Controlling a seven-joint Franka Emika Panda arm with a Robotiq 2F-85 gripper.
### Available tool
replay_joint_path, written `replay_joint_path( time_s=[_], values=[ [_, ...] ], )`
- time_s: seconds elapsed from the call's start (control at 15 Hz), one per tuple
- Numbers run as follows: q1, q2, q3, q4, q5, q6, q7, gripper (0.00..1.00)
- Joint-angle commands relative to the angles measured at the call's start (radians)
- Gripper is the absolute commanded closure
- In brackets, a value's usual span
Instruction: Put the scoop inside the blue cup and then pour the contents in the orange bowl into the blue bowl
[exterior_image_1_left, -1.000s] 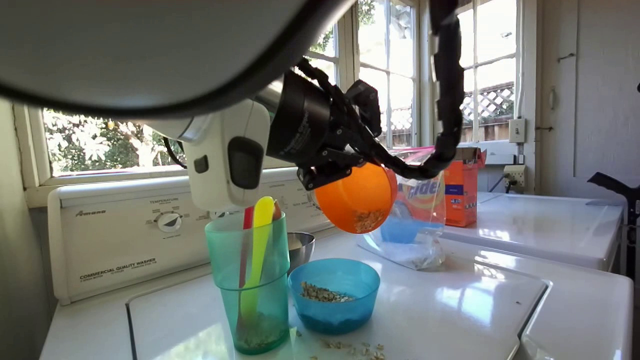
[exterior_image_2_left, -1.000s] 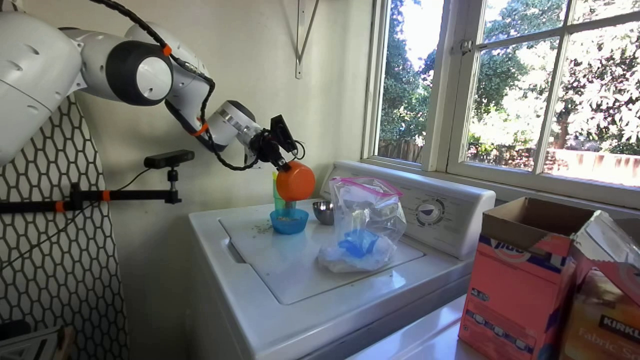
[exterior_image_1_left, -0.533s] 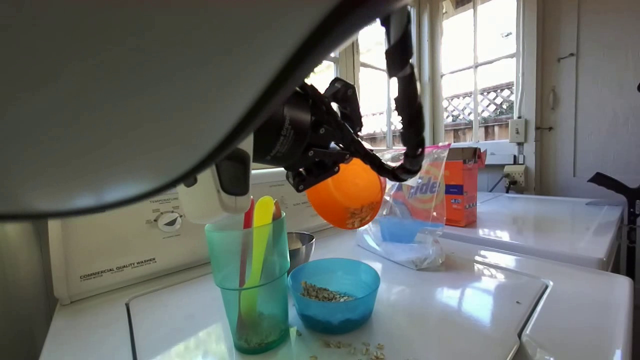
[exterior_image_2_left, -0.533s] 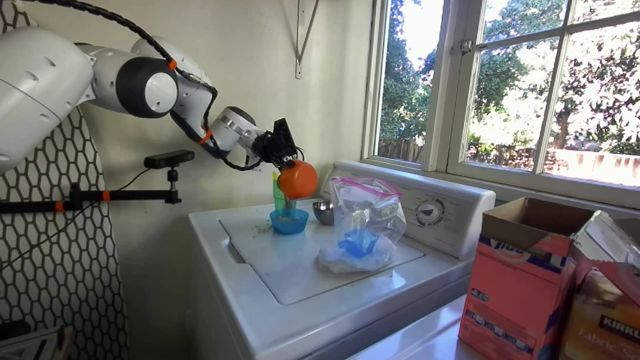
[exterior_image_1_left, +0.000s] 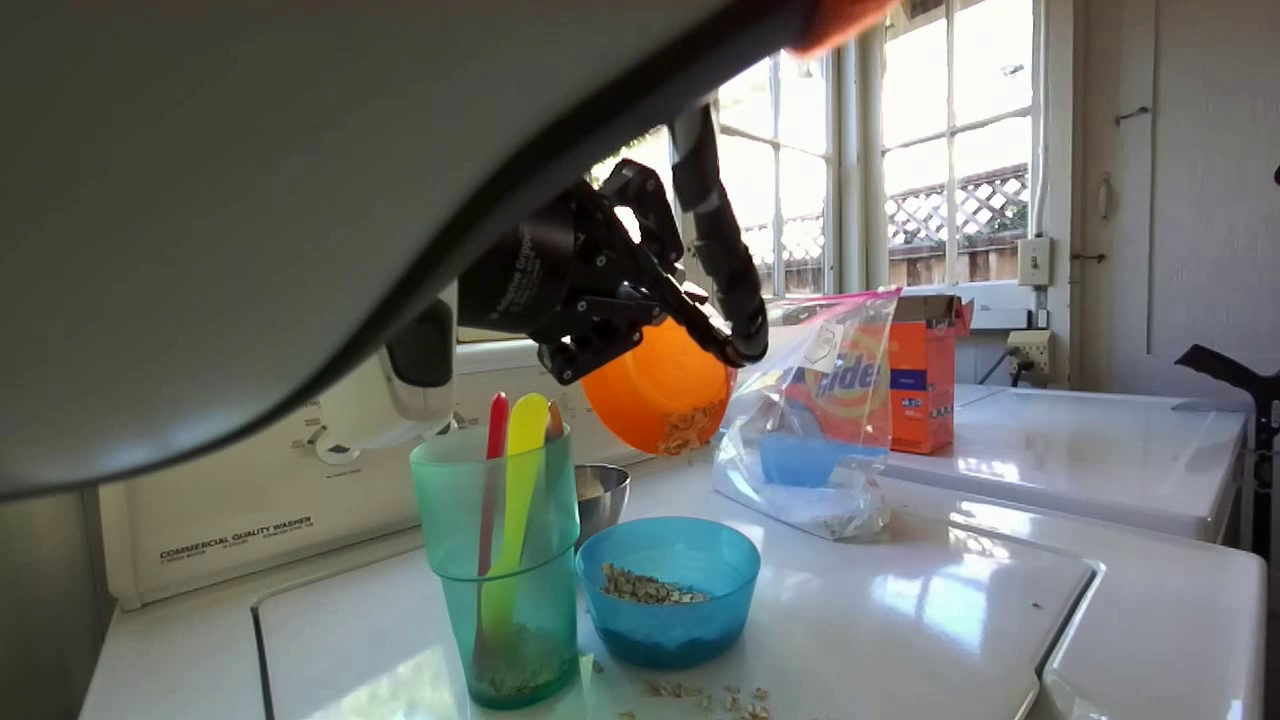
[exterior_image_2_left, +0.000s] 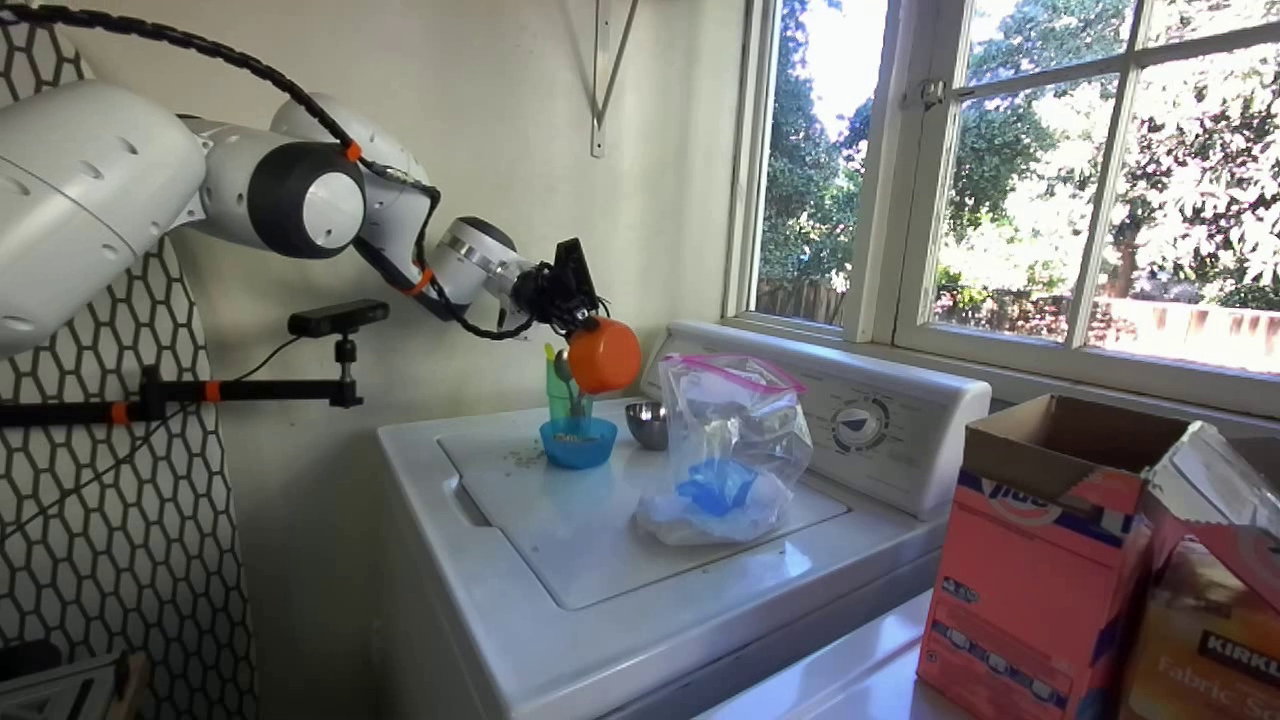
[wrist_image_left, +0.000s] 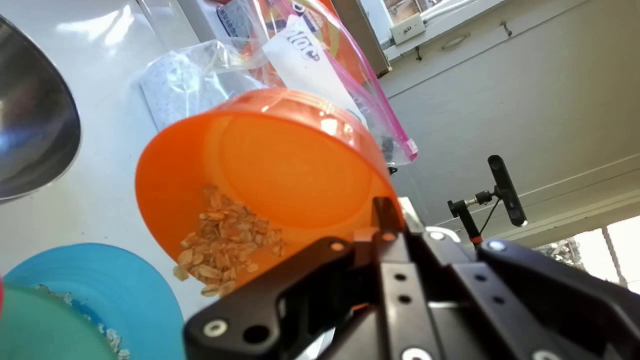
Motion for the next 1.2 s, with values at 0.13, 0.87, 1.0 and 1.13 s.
replay_joint_path(
  time_s=[0.13, 0.87, 1.0, 1.13],
  values=[
    [0.046, 0.066, -0.032, 0.091, -0.038, -0.075, -0.128, 0.99],
    [0.094, 0.112, -0.089, 0.122, -0.108, -0.08, -0.237, 0.99],
    [0.1, 0.114, -0.098, 0.119, -0.116, -0.081, -0.253, 0.99],
    [0.109, 0.117, -0.109, 0.113, -0.133, -0.081, -0.27, 0.99]
  ],
)
